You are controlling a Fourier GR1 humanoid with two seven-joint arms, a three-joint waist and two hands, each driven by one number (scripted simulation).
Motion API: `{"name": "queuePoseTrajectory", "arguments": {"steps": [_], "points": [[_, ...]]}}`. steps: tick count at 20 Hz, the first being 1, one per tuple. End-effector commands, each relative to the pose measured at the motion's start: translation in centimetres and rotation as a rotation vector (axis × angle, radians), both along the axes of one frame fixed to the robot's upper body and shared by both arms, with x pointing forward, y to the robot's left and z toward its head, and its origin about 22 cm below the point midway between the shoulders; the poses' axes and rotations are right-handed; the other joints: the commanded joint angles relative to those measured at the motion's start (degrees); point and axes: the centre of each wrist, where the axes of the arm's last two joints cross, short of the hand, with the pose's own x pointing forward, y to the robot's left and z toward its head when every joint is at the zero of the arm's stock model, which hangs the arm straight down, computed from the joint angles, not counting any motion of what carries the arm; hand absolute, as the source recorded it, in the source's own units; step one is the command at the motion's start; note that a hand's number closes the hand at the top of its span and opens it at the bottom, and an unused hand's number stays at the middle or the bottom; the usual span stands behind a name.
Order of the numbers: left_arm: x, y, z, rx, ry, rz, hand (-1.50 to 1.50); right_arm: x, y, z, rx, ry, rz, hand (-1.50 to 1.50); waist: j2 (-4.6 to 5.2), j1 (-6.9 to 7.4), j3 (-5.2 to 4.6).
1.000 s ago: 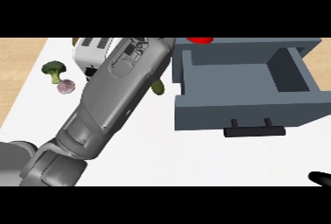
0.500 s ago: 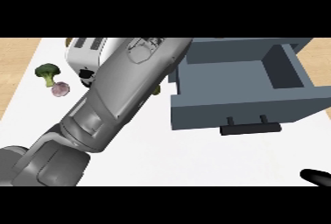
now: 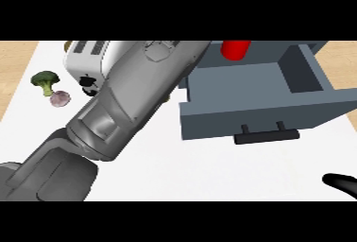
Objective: Pick up the can, place it into the drawer and close the drawer
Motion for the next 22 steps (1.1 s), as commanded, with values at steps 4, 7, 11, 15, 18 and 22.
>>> {"name": "queuePoseTrajectory", "arguments": {"steps": [4, 7, 11, 15, 18, 22], "points": [[0.3, 0.0, -0.1, -0.007, 0.000, 0.100, -1.50, 0.6, -0.5, 0.6, -0.018, 0.006, 0.008, -1.50, 0.32, -1.25, 0.05], [0.3, 0.3, -1.2, -0.016, -0.021, 0.096, -1.50, 0.0, 0.4, 1.0, -0.122, -0.028, 0.026, -1.50, 0.27, -1.18, 0.02], [0.3, -0.1, 0.2, -0.046, -0.016, 0.115, -1.50, 0.5, 0.9, 0.9, -0.200, -0.075, 0.052, -1.50, 0.50, -1.16, 0.06], [0.5, 0.2, -0.3, -0.091, -0.003, 0.122, -1.50, 1.5, 1.4, 2.0, -0.368, -0.114, 0.038, -1.50, 1.04, -1.32, 0.02], [0.2, -0.3, 0.8, -0.110, -0.023, 0.101, -1.50, 3.0, 1.9, 1.5, -0.465, -0.110, 0.036, -1.50, 0.91, -0.31, 0.02], [0.3, -0.2, 1.1, -0.133, -0.018, 0.098, -1.50, 4.4, 2.8, 1.2, -0.609, -0.093, 0.004, -1.50, 0.52, 0.96, -0.04]]}}
